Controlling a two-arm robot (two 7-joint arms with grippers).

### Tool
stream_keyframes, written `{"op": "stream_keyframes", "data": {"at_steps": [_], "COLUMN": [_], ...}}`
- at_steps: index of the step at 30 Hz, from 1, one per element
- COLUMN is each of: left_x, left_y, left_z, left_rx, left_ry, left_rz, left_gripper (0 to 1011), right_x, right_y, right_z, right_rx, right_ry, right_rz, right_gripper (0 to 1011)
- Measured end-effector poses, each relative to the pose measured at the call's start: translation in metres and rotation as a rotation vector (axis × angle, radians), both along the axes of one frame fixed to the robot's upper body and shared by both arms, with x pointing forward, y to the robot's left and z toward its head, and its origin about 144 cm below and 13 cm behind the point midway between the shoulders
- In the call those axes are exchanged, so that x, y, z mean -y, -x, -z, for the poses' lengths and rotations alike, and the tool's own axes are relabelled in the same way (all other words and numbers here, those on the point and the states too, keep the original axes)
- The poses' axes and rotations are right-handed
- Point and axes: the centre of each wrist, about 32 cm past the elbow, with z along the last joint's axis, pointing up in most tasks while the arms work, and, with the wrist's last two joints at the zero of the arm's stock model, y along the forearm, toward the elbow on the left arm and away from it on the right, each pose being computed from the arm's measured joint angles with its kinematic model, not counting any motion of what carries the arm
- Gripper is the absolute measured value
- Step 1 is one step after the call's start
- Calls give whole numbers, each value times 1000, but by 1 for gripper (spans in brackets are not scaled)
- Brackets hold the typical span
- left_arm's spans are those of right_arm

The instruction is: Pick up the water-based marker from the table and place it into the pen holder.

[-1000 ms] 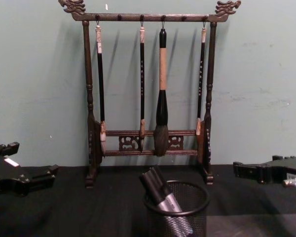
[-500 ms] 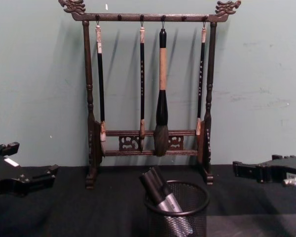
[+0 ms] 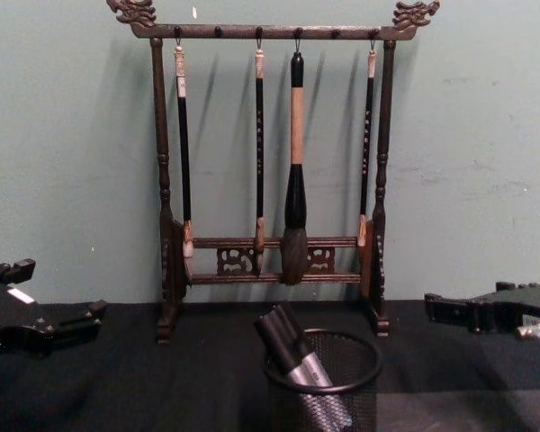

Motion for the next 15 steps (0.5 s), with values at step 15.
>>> {"op": "stream_keyframes", "data": {"at_steps": [15], "left_x": [0], "left_y": [0], "left_z": [0], "left_rx": [0], "left_ry": [0], "left_rz": [0], "left_gripper": [1009], "right_x": [0], "right_y": [0], "right_z": [0], "right_rx": [0], "right_ry": [0], "right_rz": [0], "right_gripper": [1002]}}
